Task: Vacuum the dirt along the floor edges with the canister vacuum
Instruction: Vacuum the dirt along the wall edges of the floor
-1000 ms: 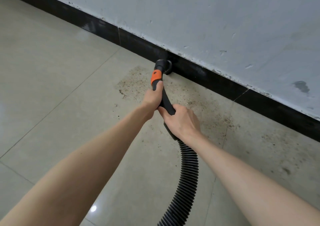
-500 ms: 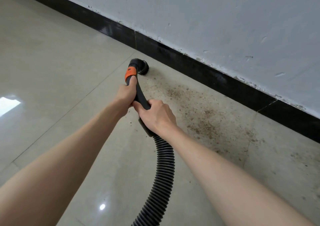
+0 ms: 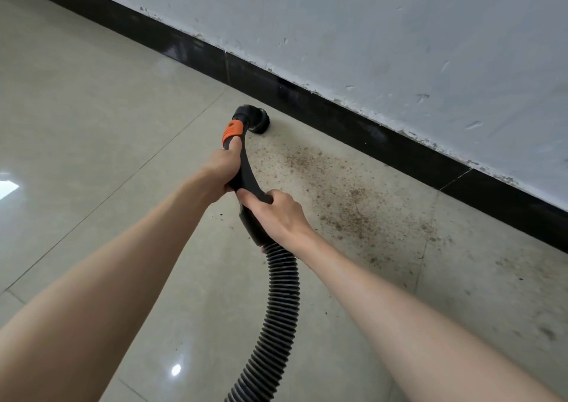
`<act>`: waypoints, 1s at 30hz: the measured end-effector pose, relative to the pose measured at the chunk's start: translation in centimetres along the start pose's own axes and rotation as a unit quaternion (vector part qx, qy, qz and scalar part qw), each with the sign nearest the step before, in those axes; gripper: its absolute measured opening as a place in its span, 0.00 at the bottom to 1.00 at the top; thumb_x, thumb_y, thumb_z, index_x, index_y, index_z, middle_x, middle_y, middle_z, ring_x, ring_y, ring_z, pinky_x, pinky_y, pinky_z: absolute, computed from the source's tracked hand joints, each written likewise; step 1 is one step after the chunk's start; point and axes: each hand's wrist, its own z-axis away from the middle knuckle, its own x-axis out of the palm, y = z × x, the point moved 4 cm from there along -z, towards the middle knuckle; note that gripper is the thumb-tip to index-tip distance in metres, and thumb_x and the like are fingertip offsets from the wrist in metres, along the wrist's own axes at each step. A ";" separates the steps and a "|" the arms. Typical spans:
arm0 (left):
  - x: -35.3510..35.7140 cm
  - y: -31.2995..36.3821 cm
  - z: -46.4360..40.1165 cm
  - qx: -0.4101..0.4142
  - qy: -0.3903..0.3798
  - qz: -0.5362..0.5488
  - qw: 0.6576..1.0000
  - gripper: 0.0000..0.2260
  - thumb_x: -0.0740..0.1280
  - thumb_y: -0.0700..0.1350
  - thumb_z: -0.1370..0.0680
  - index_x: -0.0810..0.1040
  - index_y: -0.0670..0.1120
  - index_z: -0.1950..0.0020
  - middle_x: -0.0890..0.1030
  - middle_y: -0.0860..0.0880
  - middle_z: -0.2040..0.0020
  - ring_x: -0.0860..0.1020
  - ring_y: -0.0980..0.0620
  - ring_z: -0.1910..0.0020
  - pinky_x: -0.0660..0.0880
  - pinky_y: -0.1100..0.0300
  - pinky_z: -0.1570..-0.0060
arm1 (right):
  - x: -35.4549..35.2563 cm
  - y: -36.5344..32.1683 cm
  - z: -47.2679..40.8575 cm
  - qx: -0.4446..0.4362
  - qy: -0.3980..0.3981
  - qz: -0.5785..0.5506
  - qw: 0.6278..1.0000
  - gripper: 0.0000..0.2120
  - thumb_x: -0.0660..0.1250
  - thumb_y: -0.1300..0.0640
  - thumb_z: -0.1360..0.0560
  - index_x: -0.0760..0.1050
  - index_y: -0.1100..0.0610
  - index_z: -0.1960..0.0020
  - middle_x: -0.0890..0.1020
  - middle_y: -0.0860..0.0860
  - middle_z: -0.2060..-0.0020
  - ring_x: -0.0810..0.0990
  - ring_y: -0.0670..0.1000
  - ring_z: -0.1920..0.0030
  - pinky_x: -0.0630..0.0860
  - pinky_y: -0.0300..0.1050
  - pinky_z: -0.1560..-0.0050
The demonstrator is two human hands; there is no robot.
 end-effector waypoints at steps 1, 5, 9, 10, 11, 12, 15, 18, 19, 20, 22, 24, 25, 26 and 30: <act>0.2 0.0 0.1 0.003 -0.002 -0.006 1.000 0.20 0.52 0.57 0.19 0.69 0.40 0.47 0.71 0.46 0.63 0.72 0.50 0.66 0.71 0.60 0.68 | -0.1 0.2 0.2 -0.002 0.008 -0.005 1.000 0.22 0.64 0.33 0.32 0.72 0.53 0.56 0.81 0.54 0.56 0.82 0.59 0.56 0.81 0.59 0.52; 1.7 0.2 0.5 0.021 -0.027 -0.013 0.999 0.20 0.52 0.56 0.18 0.68 0.40 0.43 0.72 0.46 0.60 0.73 0.50 0.64 0.71 0.60 0.68 | -0.9 1.0 1.2 -0.006 0.056 0.015 0.998 0.18 0.63 0.37 0.28 0.71 0.52 0.58 0.80 0.51 0.59 0.81 0.55 0.57 0.80 0.56 0.51; 3.9 0.2 1.4 0.031 -0.059 -0.020 0.998 0.19 0.52 0.56 0.18 0.69 0.39 0.45 0.71 0.46 0.61 0.73 0.50 0.64 0.73 0.58 0.65 | -2.2 2.2 2.6 0.002 0.100 0.012 0.995 0.17 0.63 0.39 0.28 0.72 0.53 0.58 0.81 0.51 0.61 0.81 0.55 0.59 0.81 0.56 0.53; 4.6 0.2 1.7 0.033 -0.068 -0.023 0.997 0.20 0.52 0.56 0.18 0.69 0.39 0.46 0.72 0.46 0.61 0.73 0.49 0.63 0.74 0.58 0.63 | -2.6 2.5 2.9 0.003 0.109 0.011 0.994 0.17 0.63 0.39 0.28 0.72 0.53 0.59 0.81 0.52 0.61 0.81 0.55 0.60 0.81 0.56 0.54; 5.2 0.2 2.0 0.033 -0.078 -0.024 0.996 0.20 0.52 0.56 0.18 0.69 0.39 0.45 0.72 0.46 0.60 0.73 0.49 0.62 0.74 0.57 0.61 | -3.0 2.9 3.2 0.004 0.115 0.011 0.993 0.17 0.63 0.38 0.28 0.72 0.53 0.59 0.81 0.52 0.61 0.82 0.55 0.60 0.81 0.55 0.54; 5.9 0.1 2.1 0.034 -0.087 -0.024 0.995 0.20 0.52 0.57 0.18 0.69 0.39 0.45 0.72 0.46 0.60 0.73 0.49 0.61 0.74 0.56 0.60 | -3.4 3.3 3.4 0.004 0.121 0.012 0.993 0.17 0.63 0.38 0.28 0.72 0.53 0.59 0.82 0.52 0.61 0.82 0.55 0.60 0.81 0.55 0.55; 7.6 0.1 2.7 0.037 -0.098 -0.015 0.994 0.22 0.52 0.57 0.18 0.69 0.38 0.42 0.72 0.46 0.59 0.74 0.46 0.57 0.75 0.53 0.55 | -4.9 4.3 3.9 0.008 0.133 0.025 0.991 0.17 0.63 0.38 0.28 0.73 0.53 0.59 0.82 0.51 0.62 0.81 0.54 0.61 0.80 0.52 0.57; 9.4 0.1 3.3 0.040 -0.109 -0.021 0.993 0.22 0.52 0.57 0.18 0.69 0.38 0.42 0.73 0.46 0.59 0.75 0.45 0.55 0.76 0.53 0.54 | -6.2 5.3 4.5 0.025 0.149 0.022 0.988 0.18 0.64 0.38 0.28 0.74 0.53 0.58 0.82 0.51 0.62 0.81 0.54 0.60 0.80 0.52 0.55; 10.0 0.1 3.7 0.040 -0.112 -0.028 0.993 0.21 0.52 0.57 0.18 0.69 0.38 0.43 0.73 0.46 0.59 0.75 0.45 0.55 0.76 0.53 0.54 | -6.5 5.7 4.8 0.031 0.156 0.021 0.987 0.18 0.64 0.37 0.29 0.75 0.53 0.57 0.82 0.51 0.62 0.81 0.53 0.60 0.80 0.52 0.55; 10.5 0.1 4.0 0.039 -0.116 -0.037 0.992 0.21 0.52 0.56 0.18 0.70 0.39 0.43 0.72 0.46 0.60 0.75 0.46 0.55 0.76 0.54 0.54 | -6.8 6.2 5.1 0.036 0.164 0.020 0.986 0.18 0.63 0.38 0.28 0.75 0.53 0.57 0.82 0.50 0.61 0.81 0.53 0.60 0.80 0.52 0.55; 11.8 0.0 4.5 0.043 -0.134 -0.047 0.989 0.22 0.52 0.57 0.18 0.70 0.38 0.42 0.72 0.46 0.61 0.75 0.47 0.59 0.76 0.55 0.57 | -7.3 7.0 5.9 0.042 0.177 0.015 0.983 0.16 0.64 0.39 0.28 0.75 0.52 0.58 0.82 0.49 0.63 0.81 0.52 0.62 0.80 0.51 0.57; 12.9 -0.2 5.2 0.049 -0.144 -0.059 0.987 0.22 0.53 0.57 0.18 0.70 0.38 0.43 0.72 0.46 0.62 0.74 0.48 0.63 0.75 0.57 0.62 | -7.8 7.7 6.7 0.048 0.188 0.011 0.981 0.15 0.63 0.40 0.27 0.73 0.52 0.59 0.81 0.50 0.64 0.81 0.52 0.63 0.81 0.52 0.57; 13.4 -0.3 5.5 0.052 -0.146 -0.066 0.986 0.22 0.52 0.57 0.18 0.70 0.38 0.43 0.72 0.46 0.62 0.74 0.48 0.63 0.75 0.57 0.63 | -8.0 8.0 7.1 0.049 0.192 0.011 0.980 0.15 0.63 0.40 0.27 0.73 0.52 0.59 0.81 0.50 0.64 0.81 0.53 0.63 0.81 0.52 0.57; 13.9 -0.4 5.8 0.052 -0.150 -0.072 0.985 0.21 0.52 0.57 0.18 0.70 0.38 0.44 0.72 0.46 0.62 0.74 0.48 0.62 0.75 0.57 0.62 | -8.1 8.3 7.5 0.051 0.195 0.011 0.979 0.15 0.63 0.41 0.26 0.73 0.52 0.59 0.81 0.50 0.64 0.81 0.53 0.63 0.80 0.52 0.58; 14.6 -0.8 6.5 0.066 -0.155 -0.080 0.982 0.20 0.52 0.56 0.18 0.70 0.39 0.50 0.73 0.46 0.62 0.74 0.48 0.62 0.75 0.55 0.57 | -8.3 8.8 8.2 0.051 0.210 0.015 0.976 0.15 0.63 0.41 0.26 0.73 0.53 0.58 0.80 0.50 0.64 0.80 0.52 0.62 0.77 0.48 0.60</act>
